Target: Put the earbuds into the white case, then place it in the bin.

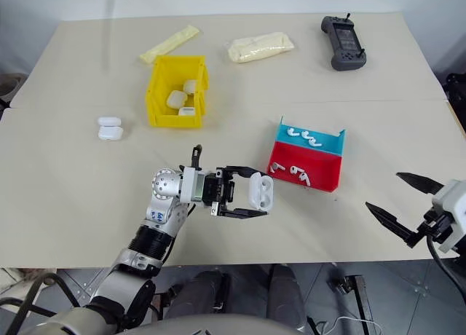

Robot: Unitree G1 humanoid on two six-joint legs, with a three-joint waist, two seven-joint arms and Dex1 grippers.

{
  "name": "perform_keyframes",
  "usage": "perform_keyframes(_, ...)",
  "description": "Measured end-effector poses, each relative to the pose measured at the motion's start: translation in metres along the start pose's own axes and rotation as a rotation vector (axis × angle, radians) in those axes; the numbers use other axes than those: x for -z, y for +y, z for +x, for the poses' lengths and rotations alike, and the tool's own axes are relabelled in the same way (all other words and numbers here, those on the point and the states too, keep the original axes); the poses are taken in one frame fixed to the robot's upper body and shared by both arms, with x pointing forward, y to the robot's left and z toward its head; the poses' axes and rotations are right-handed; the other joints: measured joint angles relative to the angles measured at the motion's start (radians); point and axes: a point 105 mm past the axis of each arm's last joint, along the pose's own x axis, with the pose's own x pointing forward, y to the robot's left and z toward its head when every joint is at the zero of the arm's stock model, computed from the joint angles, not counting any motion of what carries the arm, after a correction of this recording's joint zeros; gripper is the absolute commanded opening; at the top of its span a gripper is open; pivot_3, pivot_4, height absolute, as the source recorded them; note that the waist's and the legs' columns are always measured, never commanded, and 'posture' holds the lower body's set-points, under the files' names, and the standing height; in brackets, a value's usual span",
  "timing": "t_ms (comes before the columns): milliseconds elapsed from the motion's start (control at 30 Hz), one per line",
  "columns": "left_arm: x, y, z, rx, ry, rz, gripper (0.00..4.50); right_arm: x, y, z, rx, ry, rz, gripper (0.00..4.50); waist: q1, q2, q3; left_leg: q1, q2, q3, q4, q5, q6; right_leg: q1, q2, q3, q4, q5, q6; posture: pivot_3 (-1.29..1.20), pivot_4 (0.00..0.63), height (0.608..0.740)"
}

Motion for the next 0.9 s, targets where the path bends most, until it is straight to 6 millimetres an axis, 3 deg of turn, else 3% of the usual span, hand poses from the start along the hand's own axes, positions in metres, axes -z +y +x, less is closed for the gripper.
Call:
perform_keyframes(367,0.001,0.009,-0.027,-0.113,0.099,-0.029,3.02,-0.037,0.006,0.075,-0.161,0.378,0.029,4.50,0.000,0.000,0.000,-0.005,0.000,-0.003,0.001,0.000,0.000,-0.002,-0.001,-0.003,-0.008,0.002,-0.001,0.00,0.150,0.740)
perform_keyframes(667,0.000,0.003,-0.027,-0.126,0.119,-0.060,3.02,-0.029,0.029,0.131,-0.218,0.574,0.054,4.50,0.000,0.000,0.000,-0.007,0.000,-0.004,0.000,0.000,0.000,-0.003,-0.002,-0.004,-0.008,0.002,-0.001,0.00,0.150,0.740)
perform_keyframes(900,-0.001,0.003,-0.022,-0.136,0.105,-0.072,3.02,-0.020,0.025,0.145,-0.135,0.698,0.083,4.50,0.000,0.000,0.000,-0.007,-0.001,-0.004,0.001,0.000,0.000,-0.004,-0.002,-0.004,-0.004,0.002,-0.002,0.00,0.150,0.740)
